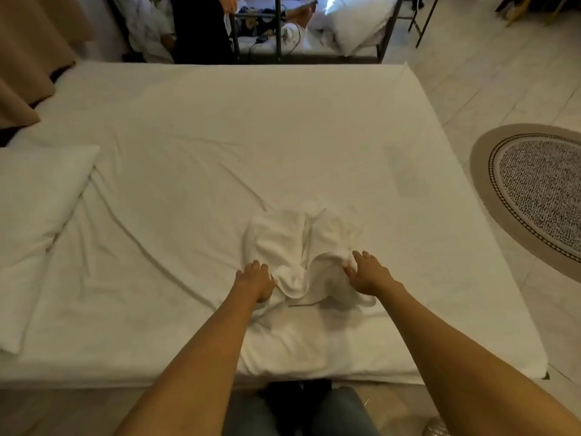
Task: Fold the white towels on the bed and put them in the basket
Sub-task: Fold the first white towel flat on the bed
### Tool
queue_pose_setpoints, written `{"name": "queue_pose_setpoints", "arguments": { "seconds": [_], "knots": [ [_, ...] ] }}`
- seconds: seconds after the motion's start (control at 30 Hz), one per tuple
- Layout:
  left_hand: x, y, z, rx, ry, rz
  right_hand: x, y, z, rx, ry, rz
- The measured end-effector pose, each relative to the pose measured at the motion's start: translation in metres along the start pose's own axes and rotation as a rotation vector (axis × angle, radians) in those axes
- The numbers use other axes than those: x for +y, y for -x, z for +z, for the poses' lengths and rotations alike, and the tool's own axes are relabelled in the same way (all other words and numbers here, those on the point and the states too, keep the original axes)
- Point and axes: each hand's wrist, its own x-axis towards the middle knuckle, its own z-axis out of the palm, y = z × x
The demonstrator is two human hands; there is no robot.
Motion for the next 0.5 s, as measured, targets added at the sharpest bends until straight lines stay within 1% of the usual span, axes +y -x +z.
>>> {"name": "queue_pose_setpoints", "arguments": {
  "seconds": [0.2,0.33,0.5],
  "knots": [
    [0.019,-0.020,0.011,-0.053,0.007,0.018,0.005,-0.027,0.004,-0.071,0.003,-0.011],
    [0.025,-0.034,0.022,-0.048,0.013,0.035,0.005,-0.045,0.006,-0.046,-0.025,-0.055],
    [0.032,-0.053,0.040,-0.022,-0.003,0.091,0.011,-0.062,0.024,-0.023,-0.018,-0.119]
  ]
}}
